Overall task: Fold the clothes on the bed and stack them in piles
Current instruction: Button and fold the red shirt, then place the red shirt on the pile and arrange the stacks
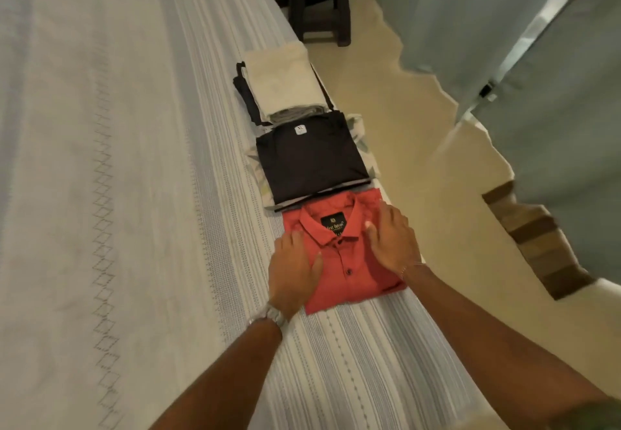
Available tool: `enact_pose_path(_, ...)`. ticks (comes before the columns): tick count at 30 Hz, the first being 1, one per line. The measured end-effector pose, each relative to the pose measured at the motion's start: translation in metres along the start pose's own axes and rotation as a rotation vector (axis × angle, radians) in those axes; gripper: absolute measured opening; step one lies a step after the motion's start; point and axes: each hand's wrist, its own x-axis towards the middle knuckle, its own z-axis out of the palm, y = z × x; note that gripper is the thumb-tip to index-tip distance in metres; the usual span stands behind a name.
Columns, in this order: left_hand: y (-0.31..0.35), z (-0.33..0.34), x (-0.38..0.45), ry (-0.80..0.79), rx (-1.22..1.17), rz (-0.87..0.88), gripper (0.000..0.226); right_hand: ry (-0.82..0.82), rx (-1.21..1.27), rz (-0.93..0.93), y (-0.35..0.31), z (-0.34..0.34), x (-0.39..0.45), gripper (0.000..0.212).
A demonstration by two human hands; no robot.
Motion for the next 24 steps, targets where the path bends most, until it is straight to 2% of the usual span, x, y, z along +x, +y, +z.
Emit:
enact_pose_path(2,0.016,-0.026,-0.002,-0.027,0.041,0.219,0.048,-0.012,-0.055,-0.028,-0.008,-0.017,-0.025,0.051)
enact_pose_path(5,0.038,-0.062,-0.005,-0.079,0.096,0.447,0.062,0.009,-0.095,-0.025,-0.023,-0.042,-0.063,0.05)
enact_pose_path(9,0.064,-0.111,-0.021,-0.182,0.238,0.68,0.081,0.093,-0.1,0.052,-0.047,-0.087,-0.127,0.05)
enact_pose_path(12,0.088,-0.136,-0.046,-0.241,0.282,0.809,0.092,0.171,-0.068,0.187,-0.052,-0.117,-0.182,0.051)
enact_pose_path(15,0.121,-0.144,-0.079,-0.217,0.29,1.009,0.082,0.262,-0.055,0.362,-0.039,-0.142,-0.25,0.052)
enact_pose_path(20,0.195,-0.132,-0.155,-0.324,0.336,1.318,0.087,0.385,-0.018,0.67,-0.002,-0.167,-0.378,0.052)
enact_pose_path(24,0.253,-0.106,-0.252,-0.418,0.327,1.587,0.087,0.466,0.038,0.928,0.029,-0.166,-0.499,0.051)
